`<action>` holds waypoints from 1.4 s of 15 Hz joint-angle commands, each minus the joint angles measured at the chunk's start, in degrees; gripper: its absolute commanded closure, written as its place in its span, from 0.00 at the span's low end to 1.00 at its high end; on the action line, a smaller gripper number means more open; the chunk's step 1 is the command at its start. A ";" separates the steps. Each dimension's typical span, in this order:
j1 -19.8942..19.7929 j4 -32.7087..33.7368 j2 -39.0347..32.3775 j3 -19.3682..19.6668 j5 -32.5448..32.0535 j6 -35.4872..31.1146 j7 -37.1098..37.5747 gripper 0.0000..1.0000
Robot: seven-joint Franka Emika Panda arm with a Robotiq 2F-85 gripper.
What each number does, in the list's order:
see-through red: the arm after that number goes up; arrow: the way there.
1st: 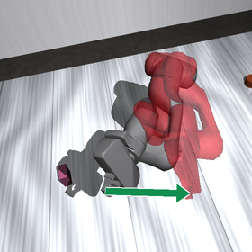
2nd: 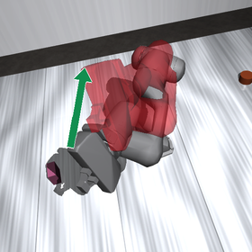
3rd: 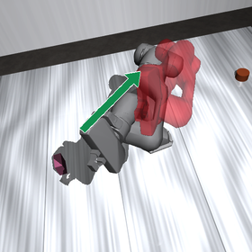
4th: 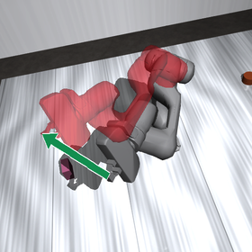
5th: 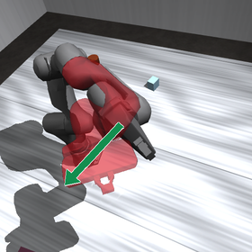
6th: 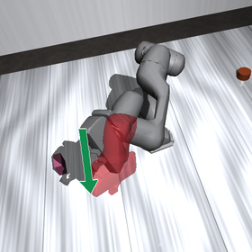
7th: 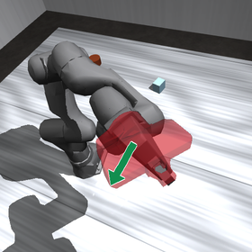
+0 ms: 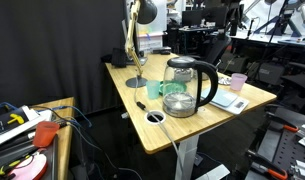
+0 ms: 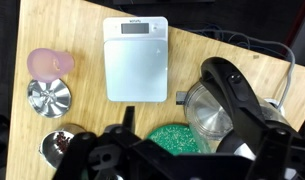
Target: Put the silver pot on the scale and then cover it with the silver lid
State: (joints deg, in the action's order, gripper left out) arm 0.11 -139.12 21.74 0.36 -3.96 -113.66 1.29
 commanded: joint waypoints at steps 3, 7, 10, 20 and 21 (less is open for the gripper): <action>-0.12 4.58 -6.18 0.28 2.30 -2.59 0.35 0.00; -0.44 8.03 -13.07 0.60 3.50 -5.25 0.27 0.00; -1.11 11.45 -17.98 1.15 2.69 -6.96 0.81 0.00; -1.56 14.41 -21.17 1.98 2.29 -8.01 0.27 0.00; -1.56 14.41 -21.17 1.98 2.29 -8.01 0.28 0.00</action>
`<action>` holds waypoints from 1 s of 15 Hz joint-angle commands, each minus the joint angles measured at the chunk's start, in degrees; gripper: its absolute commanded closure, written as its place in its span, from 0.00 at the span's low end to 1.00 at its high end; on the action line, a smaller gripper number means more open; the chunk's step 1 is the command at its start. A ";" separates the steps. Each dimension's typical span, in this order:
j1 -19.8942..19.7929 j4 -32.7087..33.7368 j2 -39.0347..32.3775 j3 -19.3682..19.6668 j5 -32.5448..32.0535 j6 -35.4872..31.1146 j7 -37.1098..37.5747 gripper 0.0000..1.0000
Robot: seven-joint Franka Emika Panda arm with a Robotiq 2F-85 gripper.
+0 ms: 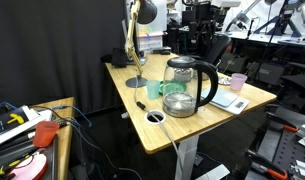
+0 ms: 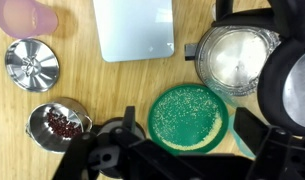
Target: Put the silver pot on the scale and then cover it with the silver lid
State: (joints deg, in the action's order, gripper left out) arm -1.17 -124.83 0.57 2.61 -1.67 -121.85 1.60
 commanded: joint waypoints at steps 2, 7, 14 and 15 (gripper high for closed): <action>-0.28 0.12 0.00 -0.26 0.01 0.17 -0.02 0.00; -0.99 1.19 -3.15 0.55 -4.53 -3.73 4.94 0.00; -0.63 9.65 -14.56 1.92 -5.75 -6.84 9.85 0.00; -0.31 10.96 -16.17 2.51 -7.62 -7.63 11.62 0.00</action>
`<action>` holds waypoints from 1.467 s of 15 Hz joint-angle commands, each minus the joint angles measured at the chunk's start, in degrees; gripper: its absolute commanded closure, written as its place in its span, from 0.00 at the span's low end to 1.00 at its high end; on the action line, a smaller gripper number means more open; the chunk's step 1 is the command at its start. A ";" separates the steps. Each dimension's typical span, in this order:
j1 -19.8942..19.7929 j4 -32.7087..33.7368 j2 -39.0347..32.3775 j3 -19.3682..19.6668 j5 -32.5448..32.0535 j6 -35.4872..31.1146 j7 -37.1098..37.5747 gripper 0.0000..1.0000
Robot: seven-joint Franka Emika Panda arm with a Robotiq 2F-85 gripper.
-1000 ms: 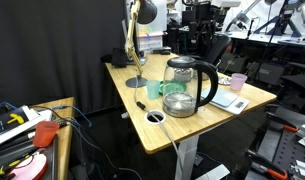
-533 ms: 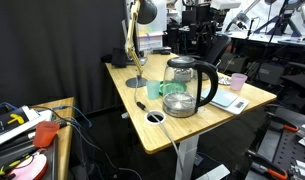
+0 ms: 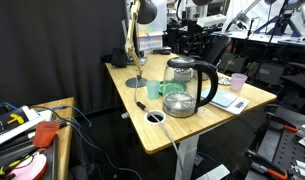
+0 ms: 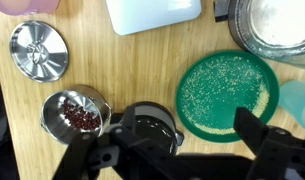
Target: Put the silver pot on the scale and then cover it with the silver lid
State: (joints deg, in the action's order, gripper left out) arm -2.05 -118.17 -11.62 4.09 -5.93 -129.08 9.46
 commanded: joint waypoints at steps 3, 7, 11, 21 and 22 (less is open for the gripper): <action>0.23 3.59 -3.80 0.75 -2.21 -0.36 2.56 0.00; 0.34 4.03 -4.02 0.81 -2.32 -0.36 2.83 0.00; 0.34 4.03 -4.01 0.82 -2.32 -0.36 2.84 0.00; -0.64 7.33 -9.55 3.05 -1.64 0.20 5.26 0.00; -0.83 8.27 -10.80 3.37 -1.34 0.61 5.35 0.00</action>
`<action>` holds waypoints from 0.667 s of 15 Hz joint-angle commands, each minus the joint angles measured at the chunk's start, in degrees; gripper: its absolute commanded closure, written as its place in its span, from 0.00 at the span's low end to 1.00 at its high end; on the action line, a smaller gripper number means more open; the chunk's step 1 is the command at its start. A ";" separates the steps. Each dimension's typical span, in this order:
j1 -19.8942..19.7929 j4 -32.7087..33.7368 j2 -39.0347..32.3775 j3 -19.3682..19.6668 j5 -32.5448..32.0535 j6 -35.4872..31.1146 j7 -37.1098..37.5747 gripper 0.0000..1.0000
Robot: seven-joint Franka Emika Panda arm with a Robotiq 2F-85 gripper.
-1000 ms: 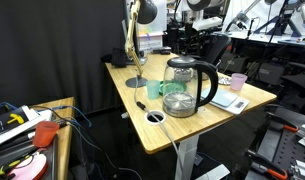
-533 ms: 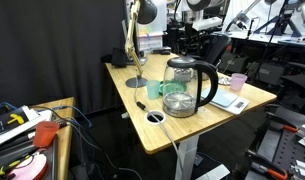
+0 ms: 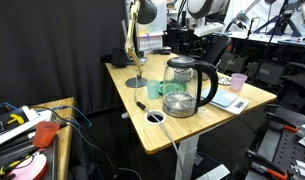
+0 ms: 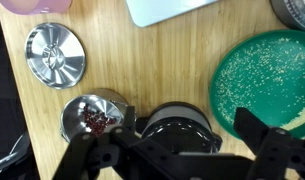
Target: Put the silver pot on the scale and then cover it with the silver lid
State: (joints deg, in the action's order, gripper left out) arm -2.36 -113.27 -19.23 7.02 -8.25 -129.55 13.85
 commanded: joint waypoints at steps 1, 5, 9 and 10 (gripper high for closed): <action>-0.77 4.52 -4.51 0.69 1.36 1.55 1.04 0.00; -1.09 8.89 -9.11 1.72 2.04 3.48 2.10 0.00; -1.02 8.54 -9.64 2.58 1.31 1.83 2.82 0.00; -1.03 8.82 -9.79 2.69 1.30 1.99 3.02 0.00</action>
State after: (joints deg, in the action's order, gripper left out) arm -3.43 -104.55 -28.99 9.65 -7.00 -127.67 16.96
